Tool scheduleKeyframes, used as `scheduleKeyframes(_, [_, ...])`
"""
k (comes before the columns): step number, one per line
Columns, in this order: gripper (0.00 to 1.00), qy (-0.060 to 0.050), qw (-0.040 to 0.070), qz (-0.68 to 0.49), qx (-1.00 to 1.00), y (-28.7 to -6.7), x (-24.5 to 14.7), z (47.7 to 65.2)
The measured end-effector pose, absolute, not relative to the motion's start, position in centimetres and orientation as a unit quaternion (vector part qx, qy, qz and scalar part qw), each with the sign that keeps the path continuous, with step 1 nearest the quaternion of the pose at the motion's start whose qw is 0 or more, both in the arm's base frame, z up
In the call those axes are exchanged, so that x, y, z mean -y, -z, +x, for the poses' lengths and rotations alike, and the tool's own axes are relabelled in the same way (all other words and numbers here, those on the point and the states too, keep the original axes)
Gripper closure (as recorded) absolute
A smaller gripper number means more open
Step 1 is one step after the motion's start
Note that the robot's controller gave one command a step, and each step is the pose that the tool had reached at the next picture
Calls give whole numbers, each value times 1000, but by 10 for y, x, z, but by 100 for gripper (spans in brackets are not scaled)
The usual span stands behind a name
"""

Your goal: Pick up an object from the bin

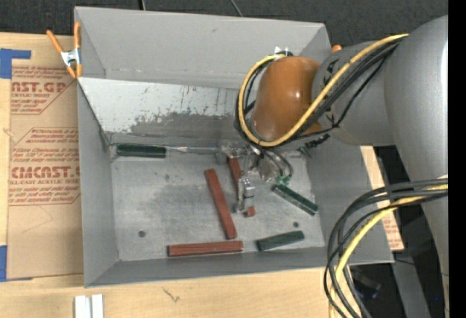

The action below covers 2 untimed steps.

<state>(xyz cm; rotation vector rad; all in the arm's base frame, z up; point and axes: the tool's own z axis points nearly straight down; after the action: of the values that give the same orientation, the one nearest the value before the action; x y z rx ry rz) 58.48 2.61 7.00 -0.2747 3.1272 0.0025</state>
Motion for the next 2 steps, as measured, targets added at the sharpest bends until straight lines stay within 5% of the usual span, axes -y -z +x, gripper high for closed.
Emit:
scheduleKeyframes(1, [0,-1,1,-87,-996,-70,-26,585])
scheduleKeyframes(2, [100,-1,2,-269,-963,-70,-73,577])
